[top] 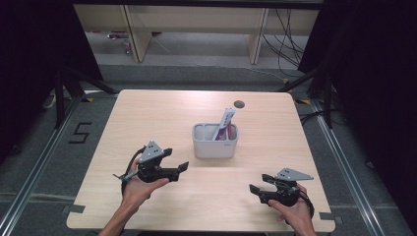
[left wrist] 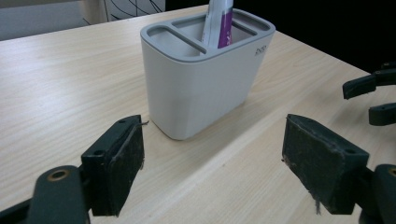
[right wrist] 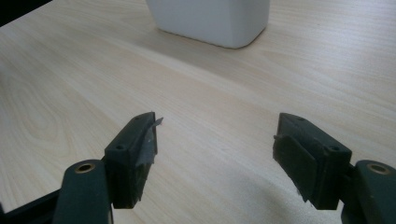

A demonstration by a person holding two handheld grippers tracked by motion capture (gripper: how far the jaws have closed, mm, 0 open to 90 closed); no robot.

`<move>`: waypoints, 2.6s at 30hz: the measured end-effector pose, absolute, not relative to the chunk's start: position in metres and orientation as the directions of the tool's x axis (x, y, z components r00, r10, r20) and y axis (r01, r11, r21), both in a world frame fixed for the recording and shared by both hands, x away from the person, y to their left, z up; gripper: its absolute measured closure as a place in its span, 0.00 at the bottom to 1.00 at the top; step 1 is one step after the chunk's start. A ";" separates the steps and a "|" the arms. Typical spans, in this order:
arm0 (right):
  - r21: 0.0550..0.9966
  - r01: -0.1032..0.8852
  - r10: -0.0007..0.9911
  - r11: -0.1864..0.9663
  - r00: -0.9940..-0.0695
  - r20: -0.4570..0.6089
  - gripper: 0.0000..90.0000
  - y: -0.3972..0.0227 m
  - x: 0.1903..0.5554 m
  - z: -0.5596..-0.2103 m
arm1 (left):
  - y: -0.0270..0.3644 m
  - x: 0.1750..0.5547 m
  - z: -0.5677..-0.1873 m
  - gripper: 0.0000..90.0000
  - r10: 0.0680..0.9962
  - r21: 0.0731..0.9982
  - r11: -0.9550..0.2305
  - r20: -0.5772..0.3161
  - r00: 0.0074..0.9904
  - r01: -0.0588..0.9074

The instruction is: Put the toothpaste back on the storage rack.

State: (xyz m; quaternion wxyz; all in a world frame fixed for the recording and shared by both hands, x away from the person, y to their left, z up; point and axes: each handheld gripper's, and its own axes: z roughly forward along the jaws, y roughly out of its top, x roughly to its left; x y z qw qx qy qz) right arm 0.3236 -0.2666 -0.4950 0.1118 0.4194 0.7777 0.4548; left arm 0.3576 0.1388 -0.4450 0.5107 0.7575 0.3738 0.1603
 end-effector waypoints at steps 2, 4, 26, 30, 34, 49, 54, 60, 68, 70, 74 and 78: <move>0.802 0.553 0.748 0.224 -0.626 0.222 0.34 -0.266 0.324 -0.496 | 0.140 0.356 -0.447 0.22 0.727 0.893 -0.200 -0.140 0.672 0.403; 0.801 0.554 0.749 0.228 -0.626 0.220 0.34 -0.266 0.324 -0.496 | 0.141 0.353 -0.449 0.22 0.725 0.891 -0.204 -0.141 0.674 0.406; 0.793 0.564 0.752 0.230 -0.620 0.222 0.34 -0.262 0.322 -0.497 | 0.159 0.316 -0.471 0.19 0.715 0.874 -0.235 -0.141 0.684 0.426; 0.793 0.571 0.749 0.213 -0.617 0.243 0.30 -0.260 0.321 -0.497 | 0.159 0.309 -0.476 0.18 0.698 0.872 -0.236 -0.155 0.699 0.430; 0.795 0.565 0.751 0.222 -0.619 0.230 0.26 -0.260 0.322 -0.497 | 0.159 0.302 -0.480 0.18 0.693 0.864 -0.256 -0.149 0.705 0.434; 0.801 0.557 0.758 0.217 -0.613 0.221 0.24 -0.259 0.323 -0.499 | 0.163 0.284 -0.487 0.18 0.700 0.863 -0.263 -0.138 0.701 0.432; 0.809 0.536 0.756 0.241 -0.627 0.190 0.23 -0.259 0.324 -0.499 | 0.164 0.277 -0.489 0.18 0.699 0.860 -0.284 -0.117 0.706 0.424; 0.805 0.549 0.744 0.225 -0.631 0.222 0.23 -0.257 0.322 -0.497 | 0.161 0.270 -0.497 0.18 0.709 0.842 -0.357 -0.037 0.704 0.404; 0.803 0.541 0.733 0.249 -0.648 0.209 0.23 -0.253 0.321 -0.497 | 0.159 0.271 -0.500 0.19 0.712 0.841 -0.367 -0.022 0.701 0.398; 0.802 0.539 0.720 0.256 -0.661 0.214 0.23 -0.253 0.323 -0.498 | 0.160 0.272 -0.501 0.19 0.713 0.837 -0.373 -0.017 0.701 0.400; 0.796 0.556 0.734 0.240 -0.640 0.226 0.23 -0.252 0.320 -0.497 | 0.160 0.274 -0.502 0.19 0.722 0.835 -0.368 -0.021 0.692 0.408; 0.806 0.533 0.731 0.259 -0.654 0.198 0.23 -0.253 0.322 -0.497 | 0.161 0.274 -0.501 0.19 0.716 0.836 -0.365 -0.029 0.697 0.410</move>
